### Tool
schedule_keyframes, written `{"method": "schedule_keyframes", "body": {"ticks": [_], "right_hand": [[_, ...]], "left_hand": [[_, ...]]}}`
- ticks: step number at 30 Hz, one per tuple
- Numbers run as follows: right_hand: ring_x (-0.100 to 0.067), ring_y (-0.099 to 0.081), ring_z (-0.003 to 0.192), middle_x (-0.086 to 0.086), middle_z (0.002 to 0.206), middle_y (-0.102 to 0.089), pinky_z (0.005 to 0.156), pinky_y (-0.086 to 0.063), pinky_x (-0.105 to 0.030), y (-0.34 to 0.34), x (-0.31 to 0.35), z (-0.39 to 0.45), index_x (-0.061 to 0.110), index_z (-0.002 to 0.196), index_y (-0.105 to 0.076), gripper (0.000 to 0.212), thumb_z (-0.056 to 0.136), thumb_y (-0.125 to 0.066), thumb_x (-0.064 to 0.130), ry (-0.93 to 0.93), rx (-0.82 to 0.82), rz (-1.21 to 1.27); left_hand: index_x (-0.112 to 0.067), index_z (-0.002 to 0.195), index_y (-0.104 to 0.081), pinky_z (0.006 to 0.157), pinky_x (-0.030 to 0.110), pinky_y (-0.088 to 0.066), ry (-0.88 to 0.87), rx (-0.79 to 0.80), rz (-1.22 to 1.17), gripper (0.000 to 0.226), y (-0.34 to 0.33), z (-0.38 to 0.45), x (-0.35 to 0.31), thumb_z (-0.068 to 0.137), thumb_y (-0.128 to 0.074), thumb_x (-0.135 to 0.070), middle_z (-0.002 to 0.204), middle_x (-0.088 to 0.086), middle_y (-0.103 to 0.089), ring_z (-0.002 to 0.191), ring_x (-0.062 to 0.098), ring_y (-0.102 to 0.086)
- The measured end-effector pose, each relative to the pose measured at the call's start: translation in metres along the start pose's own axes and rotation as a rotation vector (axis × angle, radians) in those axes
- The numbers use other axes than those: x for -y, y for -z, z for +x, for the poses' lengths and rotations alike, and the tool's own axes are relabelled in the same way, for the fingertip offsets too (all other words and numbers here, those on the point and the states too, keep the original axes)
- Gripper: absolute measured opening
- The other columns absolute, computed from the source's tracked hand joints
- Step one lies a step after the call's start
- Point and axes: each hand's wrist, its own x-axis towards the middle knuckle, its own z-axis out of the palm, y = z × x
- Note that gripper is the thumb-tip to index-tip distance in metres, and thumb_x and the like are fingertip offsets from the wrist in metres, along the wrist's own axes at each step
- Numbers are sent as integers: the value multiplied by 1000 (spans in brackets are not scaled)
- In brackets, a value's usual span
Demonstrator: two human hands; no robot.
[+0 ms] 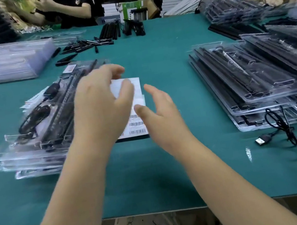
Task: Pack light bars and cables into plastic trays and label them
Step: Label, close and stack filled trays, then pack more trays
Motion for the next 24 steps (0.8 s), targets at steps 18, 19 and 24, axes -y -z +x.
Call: {"method": "schedule_keyframes", "body": {"ticks": [18,19,24], "right_hand": [[-19,-8,142,10,149,-35,113,-17,-50,195,-66,-36,29,141,-40,54,90,-49,46,-292,-256,-870],[-21,-14,141,8,146,-40,112,-20,-47,196,-65,-36,28,139,-43,52,90,-50,44,-255,-279,-849],[-3,-47,99,11,124,-58,78,-32,-22,200,-50,-48,29,119,-62,34,87,-53,36,-130,-377,-612]], "left_hand": [[-10,89,-53,73,36,-54,861,748,-952,3,-174,12,-120,90,-52,-7,114,16,-55,94,28,-60],[-13,87,-52,68,34,-54,859,730,-909,6,-176,14,-121,89,-56,-10,111,13,-54,89,25,-59],[-13,72,-60,47,21,-50,837,724,-831,18,-176,14,-122,84,-72,-20,76,4,-49,57,15,-49]]}}
